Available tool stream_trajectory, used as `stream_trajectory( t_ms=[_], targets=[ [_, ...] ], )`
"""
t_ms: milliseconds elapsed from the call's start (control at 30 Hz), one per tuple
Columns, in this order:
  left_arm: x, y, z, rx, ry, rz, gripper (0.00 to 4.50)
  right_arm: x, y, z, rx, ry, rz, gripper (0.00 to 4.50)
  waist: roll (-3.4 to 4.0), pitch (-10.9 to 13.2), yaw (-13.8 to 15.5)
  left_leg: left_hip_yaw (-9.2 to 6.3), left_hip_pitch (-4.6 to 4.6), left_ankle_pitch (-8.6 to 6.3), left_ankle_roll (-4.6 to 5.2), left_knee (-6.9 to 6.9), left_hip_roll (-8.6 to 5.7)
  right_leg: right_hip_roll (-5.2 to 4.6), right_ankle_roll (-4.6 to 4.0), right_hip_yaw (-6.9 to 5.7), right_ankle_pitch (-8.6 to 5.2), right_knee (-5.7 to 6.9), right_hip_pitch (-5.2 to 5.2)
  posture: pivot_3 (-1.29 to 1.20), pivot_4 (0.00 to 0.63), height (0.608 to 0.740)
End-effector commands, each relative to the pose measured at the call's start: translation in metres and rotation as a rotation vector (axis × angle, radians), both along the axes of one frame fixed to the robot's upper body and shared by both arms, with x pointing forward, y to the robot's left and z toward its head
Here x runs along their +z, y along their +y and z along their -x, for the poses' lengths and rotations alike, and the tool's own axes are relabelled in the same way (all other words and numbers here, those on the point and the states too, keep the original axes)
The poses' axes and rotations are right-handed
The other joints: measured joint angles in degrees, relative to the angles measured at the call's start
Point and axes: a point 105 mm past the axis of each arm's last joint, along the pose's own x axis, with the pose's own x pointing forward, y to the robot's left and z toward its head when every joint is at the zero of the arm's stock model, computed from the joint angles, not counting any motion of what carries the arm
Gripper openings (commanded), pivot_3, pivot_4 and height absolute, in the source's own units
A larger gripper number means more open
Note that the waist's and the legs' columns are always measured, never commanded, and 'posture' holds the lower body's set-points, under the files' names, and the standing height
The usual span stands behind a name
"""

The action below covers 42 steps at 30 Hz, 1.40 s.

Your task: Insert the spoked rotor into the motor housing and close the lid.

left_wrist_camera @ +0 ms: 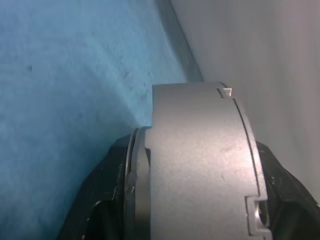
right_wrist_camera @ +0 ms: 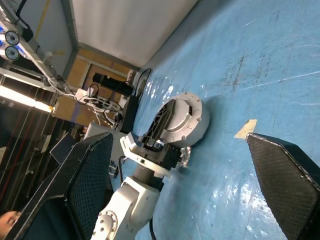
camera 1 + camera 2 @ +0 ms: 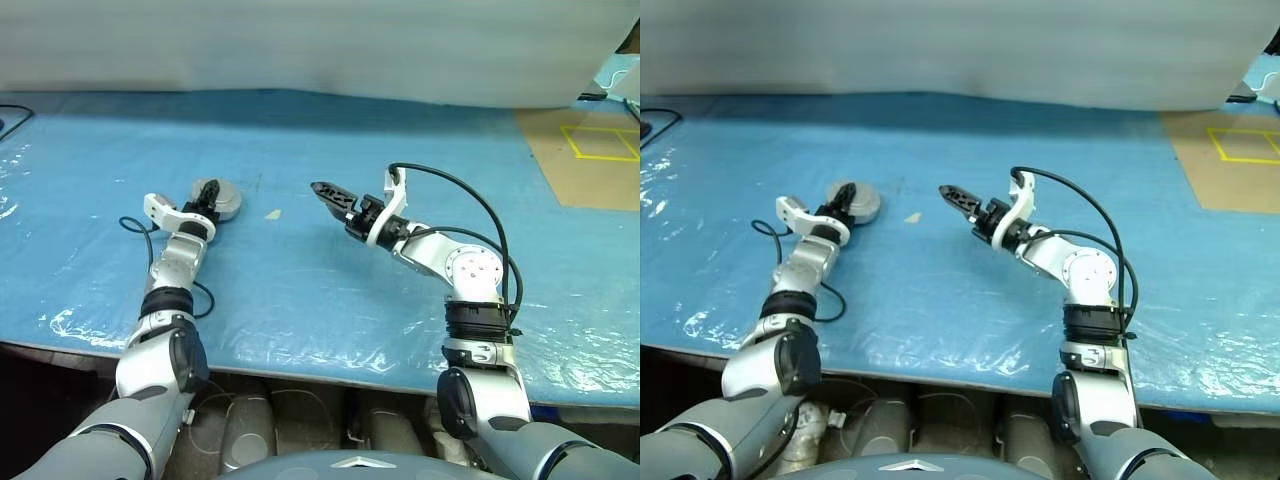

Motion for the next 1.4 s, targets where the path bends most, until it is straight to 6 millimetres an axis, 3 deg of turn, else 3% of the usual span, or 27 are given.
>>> stream_trajectory(
  t_ms=[33,300,500,600,733,800,900,1000,1067,1233,1333,1400],
  targets=[
    [0.026,0.018,-0.006,0.056,-0.092,-0.044,2.40,0.015,-0.002,0.001,-0.002,-0.066,-0.006,4.46,0.00,0.00,-0.17,0.00,0.00,0.00,0.00,-0.01,0.01,0.00,-0.01,0.00,0.01,0.00,0.00,0.00,0.150,0.740],
    [0.028,0.036,-0.008,0.128,-0.078,-0.050,2.40,0.012,-0.003,0.002,-0.013,-0.070,0.013,4.46,-0.02,0.01,-0.23,0.00,0.01,0.00,0.00,-0.04,0.01,0.00,-0.05,0.00,0.01,0.00,0.00,0.00,0.150,0.740],
    [0.023,0.040,-0.007,0.118,-0.039,-0.065,4.40,0.010,-0.002,0.002,-0.018,-0.066,0.022,4.50,-0.02,0.01,-0.11,0.00,0.02,0.00,0.00,-0.02,0.01,-0.02,-0.07,0.00,0.02,0.02,0.00,0.00,0.150,0.740],
    [0.019,0.050,-0.005,0.142,0.009,-0.083,4.46,0.008,-0.001,0.002,-0.014,-0.065,0.029,4.50,-0.02,0.01,-0.26,0.01,0.05,0.00,0.00,-0.02,0.02,-0.01,-0.08,0.01,0.02,0.04,0.00,0.00,0.150,0.740],
    [0.023,0.092,0.010,0.265,0.019,-0.142,4.46,0.004,0.001,0.003,-0.008,-0.060,0.051,4.50,-0.02,0.01,-0.42,0.01,0.04,0.00,0.00,-0.03,0.02,-0.01,-0.08,0.01,0.02,0.03,0.00,0.00,0.150,0.740],
    [0.025,0.103,0.014,0.301,0.020,-0.153,4.46,0.003,0.001,0.003,-0.006,-0.060,0.053,4.50,-0.02,0.01,-0.39,0.01,0.06,0.00,0.00,-0.04,0.04,0.01,-0.09,0.01,0.01,0.03,0.00,0.00,0.150,0.740],
    [0.033,0.130,0.025,0.387,0.024,-0.204,4.46,0.002,0.002,0.003,-0.002,-0.059,0.054,4.50,-0.02,0.01,-0.25,0.01,0.07,0.00,-0.01,-0.05,0.03,-0.01,-0.09,0.01,0.00,0.03,0.00,0.00,0.150,0.740],
    [0.049,0.141,0.028,0.399,-0.025,-0.247,4.46,0.003,0.003,0.003,-0.002,-0.066,0.053,4.50,-0.02,0.01,-0.09,0.01,0.08,0.00,-0.01,-0.03,0.02,-0.04,-0.09,0.01,0.01,0.04,0.01,0.00,0.150,0.740],
    [0.070,0.132,0.024,0.309,-0.134,-0.241,4.46,0.005,0.000,0.001,-0.011,-0.081,0.059,4.50,-0.02,0.01,0.18,0.01,0.08,0.00,0.00,-0.02,0.03,-0.04,-0.09,0.00,0.00,0.06,0.01,0.00,0.150,0.740],
    [0.121,0.080,0.032,-0.079,-0.415,-0.084,4.46,0.026,-0.026,-0.004,-0.135,-0.271,0.170,4.50,-0.04,0.02,0.35,0.04,0.06,0.00,-0.01,0.00,-0.01,-0.26,-0.27,0.00,-0.09,0.13,0.02,0.00,0.150,0.740],
    [0.136,0.020,0.057,-0.413,-0.502,-0.109,4.46,0.034,-0.047,-0.003,-0.209,-0.380,0.276,4.50,-0.04,0.01,0.15,0.10,0.07,0.00,-0.01,-0.03,-0.05,-0.34,-0.33,0.01,-0.12,0.11,0.02,0.00,0.150,0.740],
    [0.129,-0.021,0.074,-0.598,-0.505,-0.189,4.46,0.034,-0.062,-0.001,-0.243,-0.413,0.330,4.50,-0.04,0.01,0.17,0.13,0.08,0.00,-0.01,-0.05,-0.11,-0.35,-0.33,0.01,-0.12,0.11,0.03,0.00,0.150,0.740]
  ],
)
